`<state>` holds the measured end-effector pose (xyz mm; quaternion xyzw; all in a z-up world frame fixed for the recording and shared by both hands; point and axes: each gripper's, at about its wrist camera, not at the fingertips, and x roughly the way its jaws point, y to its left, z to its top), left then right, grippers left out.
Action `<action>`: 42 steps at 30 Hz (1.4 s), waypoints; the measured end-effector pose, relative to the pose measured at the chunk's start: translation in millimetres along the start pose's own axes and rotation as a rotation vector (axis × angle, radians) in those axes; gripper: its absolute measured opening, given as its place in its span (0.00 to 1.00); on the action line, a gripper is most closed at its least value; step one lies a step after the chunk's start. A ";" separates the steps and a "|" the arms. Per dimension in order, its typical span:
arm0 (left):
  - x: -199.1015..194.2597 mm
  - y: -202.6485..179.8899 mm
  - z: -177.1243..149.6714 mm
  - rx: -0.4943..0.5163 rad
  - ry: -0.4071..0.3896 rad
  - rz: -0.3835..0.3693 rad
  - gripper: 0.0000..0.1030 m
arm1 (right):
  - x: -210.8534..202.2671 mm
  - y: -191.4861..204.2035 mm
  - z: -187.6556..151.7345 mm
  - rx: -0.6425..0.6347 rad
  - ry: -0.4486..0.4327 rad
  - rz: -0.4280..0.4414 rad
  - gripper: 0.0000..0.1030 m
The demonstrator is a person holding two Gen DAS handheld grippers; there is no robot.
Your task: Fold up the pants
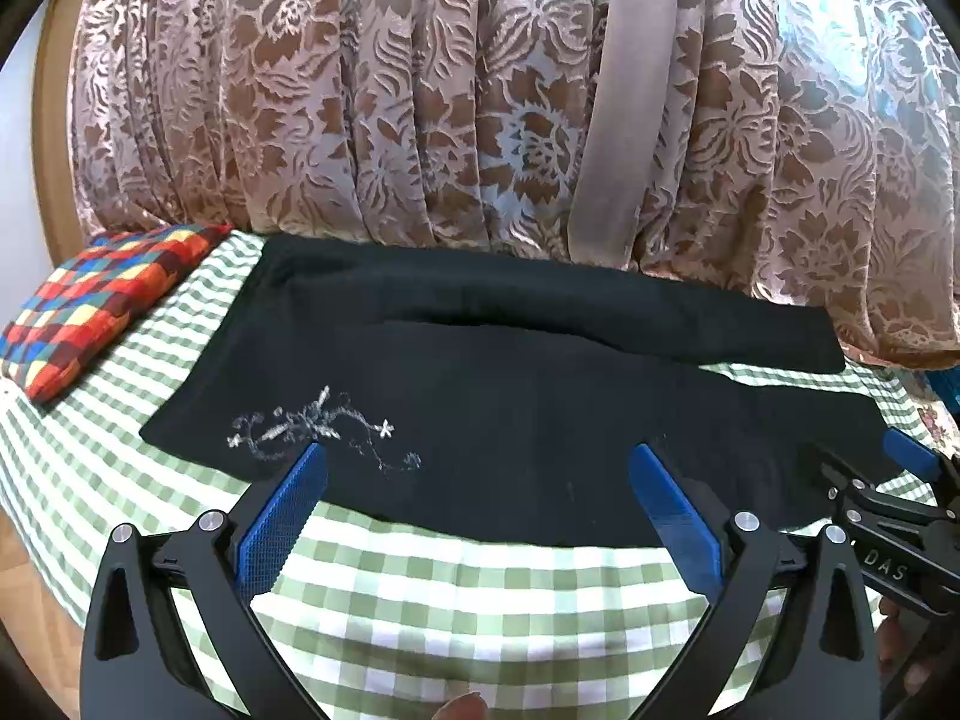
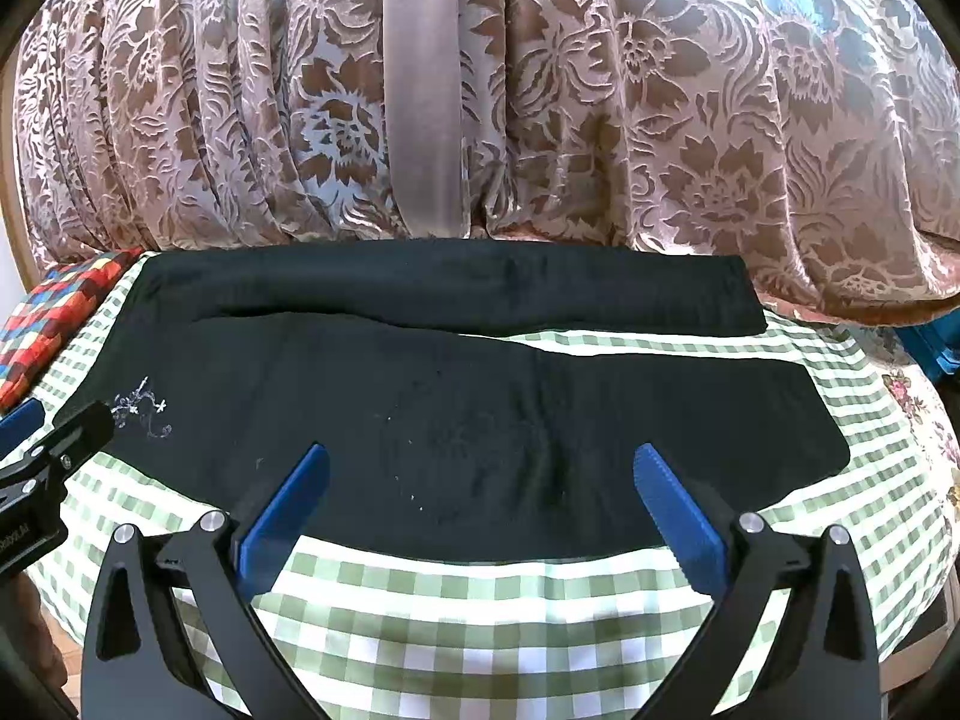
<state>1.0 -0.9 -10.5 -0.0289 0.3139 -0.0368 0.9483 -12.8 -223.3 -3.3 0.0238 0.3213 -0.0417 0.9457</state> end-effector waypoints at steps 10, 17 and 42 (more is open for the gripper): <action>-1.1 -4.0 -4.6 0.040 -0.019 0.020 0.97 | 1.5 -4.2 -4.3 0.008 0.019 0.008 0.98; 0.6 2.5 -5.2 0.017 0.000 0.022 0.97 | 0.3 -4.2 -4.7 0.007 0.019 0.025 0.98; -1.6 8.1 -5.7 0.019 -0.006 0.049 0.97 | 1.9 -5.3 -8.5 0.016 0.025 0.059 0.98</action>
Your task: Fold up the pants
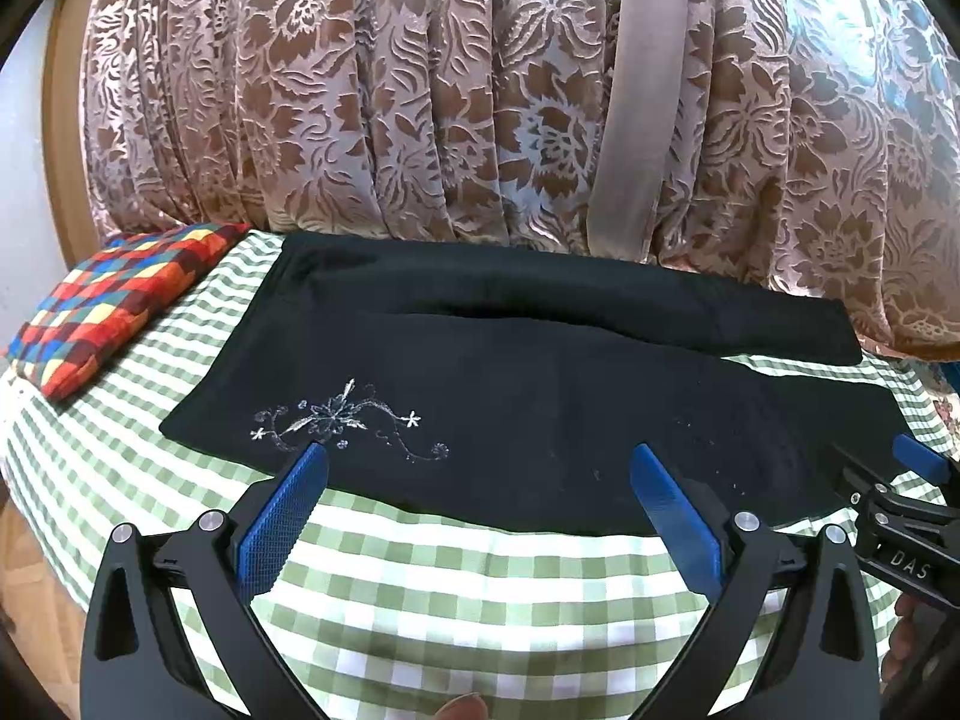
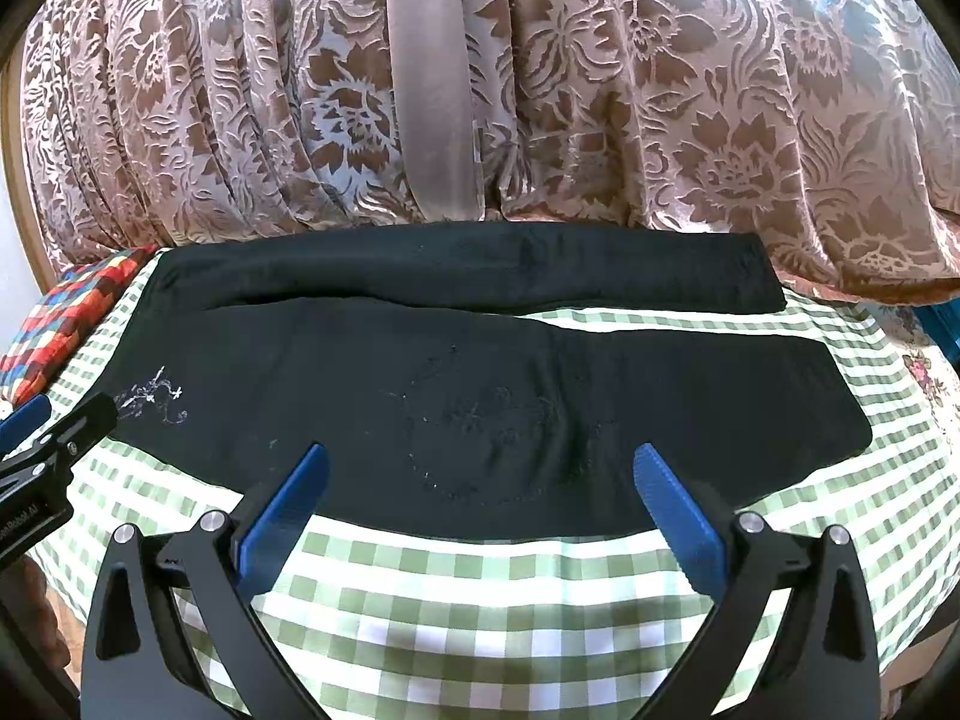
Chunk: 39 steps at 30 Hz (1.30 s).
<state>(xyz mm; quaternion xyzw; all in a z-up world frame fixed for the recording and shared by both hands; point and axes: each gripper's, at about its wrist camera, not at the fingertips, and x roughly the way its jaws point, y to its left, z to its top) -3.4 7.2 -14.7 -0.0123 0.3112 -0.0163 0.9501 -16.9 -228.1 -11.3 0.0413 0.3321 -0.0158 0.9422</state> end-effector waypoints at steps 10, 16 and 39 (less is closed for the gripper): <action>0.9 1.9 0.7 0.001 0.008 0.004 0.97 | 1.9 -4.5 -1.2 0.023 0.019 0.047 0.98; 11.9 8.3 -2.5 -0.024 0.044 -0.037 0.97 | 7.1 -22.2 -2.9 0.102 0.087 0.199 0.98; 101.7 232.1 -27.0 -0.706 0.246 -0.085 0.73 | 81.1 -149.2 -28.5 0.598 0.328 0.345 0.65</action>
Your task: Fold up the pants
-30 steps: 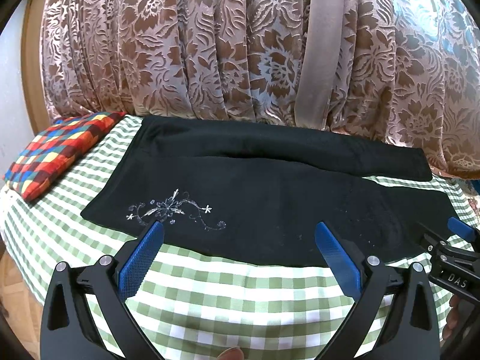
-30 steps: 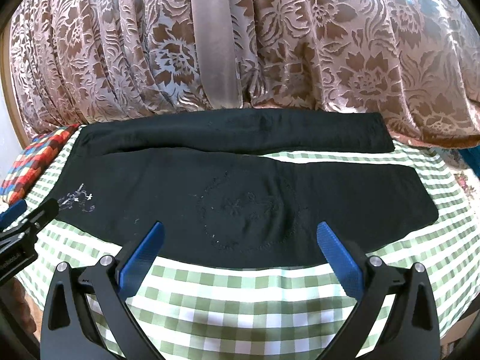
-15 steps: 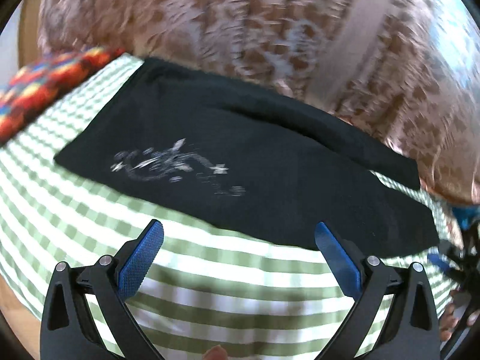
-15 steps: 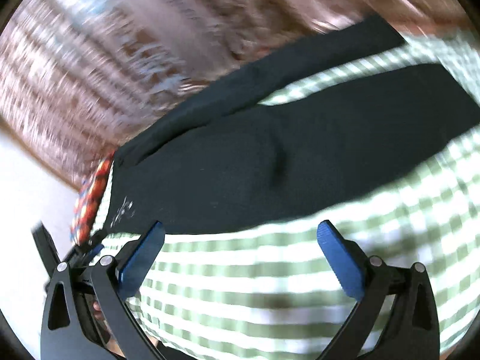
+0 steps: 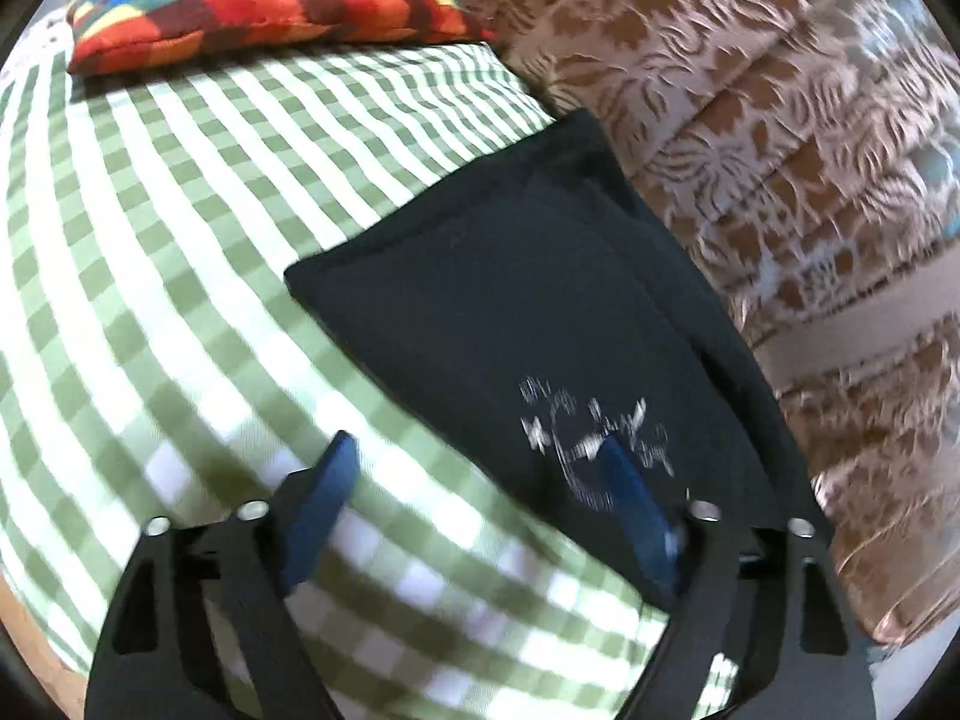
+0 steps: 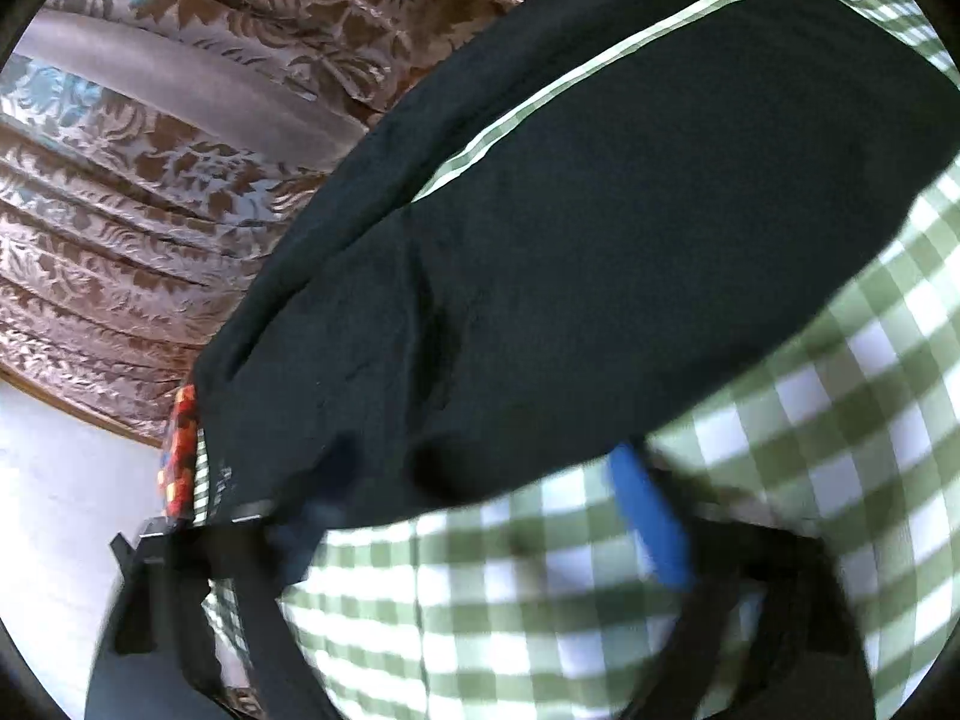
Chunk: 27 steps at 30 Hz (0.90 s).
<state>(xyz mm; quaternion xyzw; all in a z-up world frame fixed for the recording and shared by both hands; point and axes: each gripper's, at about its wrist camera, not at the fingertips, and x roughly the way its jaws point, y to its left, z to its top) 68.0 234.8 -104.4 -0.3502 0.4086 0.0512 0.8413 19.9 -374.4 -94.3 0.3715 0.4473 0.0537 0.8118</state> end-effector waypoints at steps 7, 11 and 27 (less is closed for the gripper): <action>22.3 -2.5 23.0 -0.014 -0.011 0.045 0.21 | 15.6 -3.3 20.5 0.021 -0.017 -0.029 0.21; 22.5 4.0 25.9 -0.033 -0.013 0.060 0.06 | 9.0 -10.3 21.4 0.019 -0.024 -0.024 0.08; -60.1 19.1 -23.1 0.042 -0.018 0.090 0.05 | -57.8 -20.4 -33.0 -0.042 0.010 -0.031 0.08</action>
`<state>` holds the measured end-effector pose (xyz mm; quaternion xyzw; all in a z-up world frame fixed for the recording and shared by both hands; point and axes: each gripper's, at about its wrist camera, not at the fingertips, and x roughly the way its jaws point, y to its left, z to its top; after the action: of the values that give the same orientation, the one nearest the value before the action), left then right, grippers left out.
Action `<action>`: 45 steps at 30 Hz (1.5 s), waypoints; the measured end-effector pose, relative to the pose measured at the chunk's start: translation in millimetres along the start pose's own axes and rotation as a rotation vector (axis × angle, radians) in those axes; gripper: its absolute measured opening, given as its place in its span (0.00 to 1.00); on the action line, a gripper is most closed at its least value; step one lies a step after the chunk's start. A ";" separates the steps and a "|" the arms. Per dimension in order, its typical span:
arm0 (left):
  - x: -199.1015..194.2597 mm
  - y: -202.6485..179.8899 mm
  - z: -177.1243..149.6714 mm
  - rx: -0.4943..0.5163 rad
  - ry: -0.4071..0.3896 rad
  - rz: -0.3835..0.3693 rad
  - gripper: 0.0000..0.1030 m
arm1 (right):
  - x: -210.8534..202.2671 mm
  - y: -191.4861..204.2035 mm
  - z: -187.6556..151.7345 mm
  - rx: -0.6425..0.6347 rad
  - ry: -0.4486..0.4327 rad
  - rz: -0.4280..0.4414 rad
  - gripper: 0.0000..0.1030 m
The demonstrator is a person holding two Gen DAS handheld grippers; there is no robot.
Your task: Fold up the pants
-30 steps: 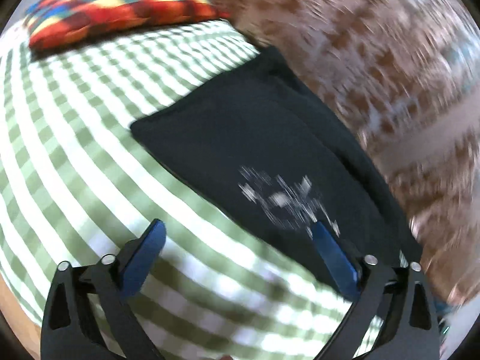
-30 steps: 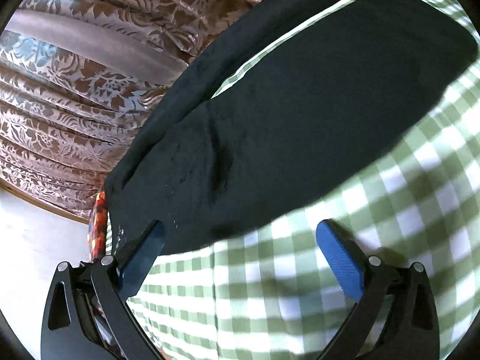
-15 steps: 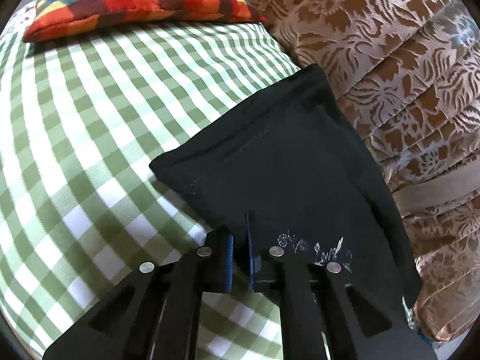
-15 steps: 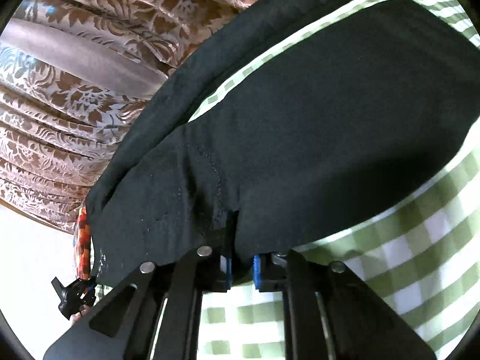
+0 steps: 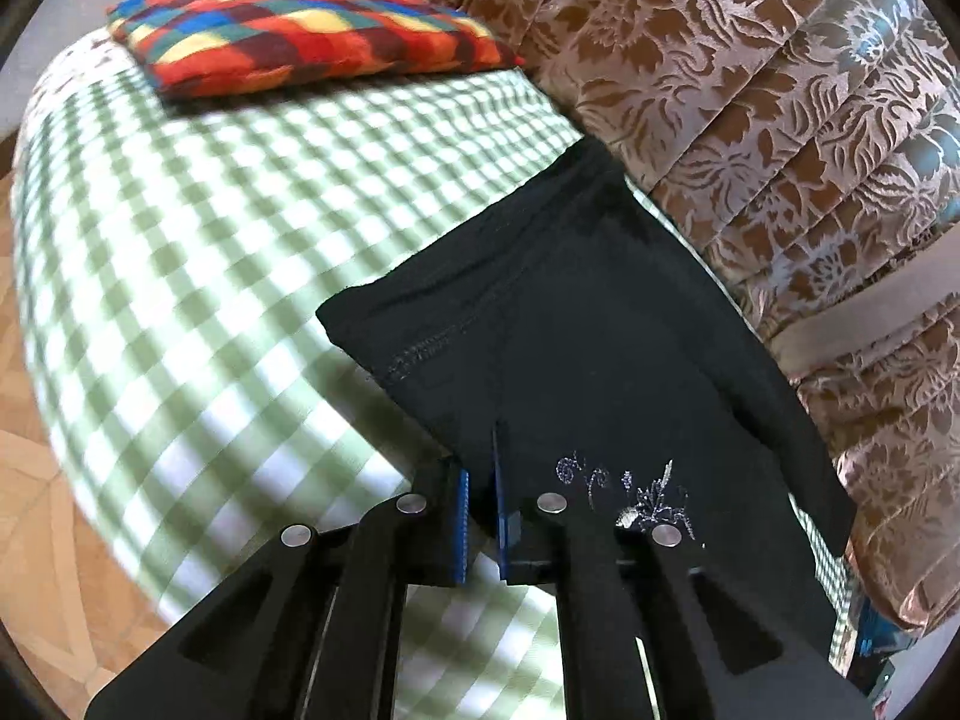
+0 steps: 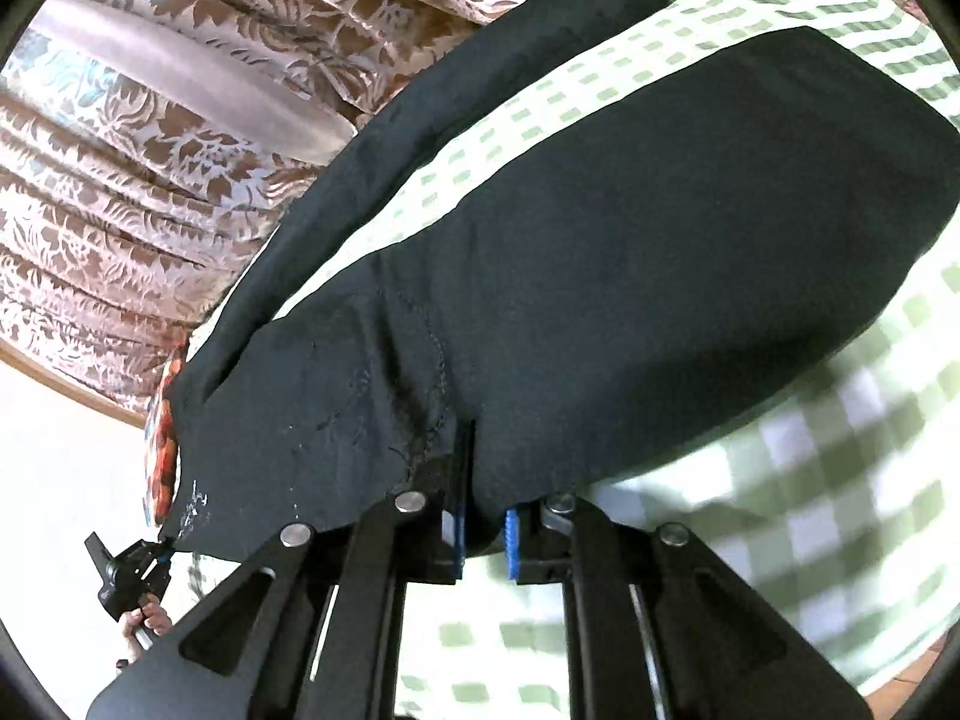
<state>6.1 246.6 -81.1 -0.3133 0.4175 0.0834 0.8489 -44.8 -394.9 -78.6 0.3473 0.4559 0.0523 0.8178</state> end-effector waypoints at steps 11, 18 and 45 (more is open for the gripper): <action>10.9 0.2 -18.3 0.067 0.046 0.108 0.06 | -74.2 -130.1 28.6 0.370 -0.246 -0.110 0.37; 12.2 0.1 -16.3 0.089 0.036 0.129 0.06 | -82.2 -156.3 71.4 0.402 -0.300 -0.189 0.09; -64.8 -6.4 67.2 0.099 -0.196 0.163 0.32 | -117.7 -75.8 60.1 0.119 -0.405 -0.309 0.65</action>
<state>11.4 289.7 1.8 -0.2265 0.3601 0.1615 0.8905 -83.5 -530.6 -21.1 0.3244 0.3328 -0.1706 0.8689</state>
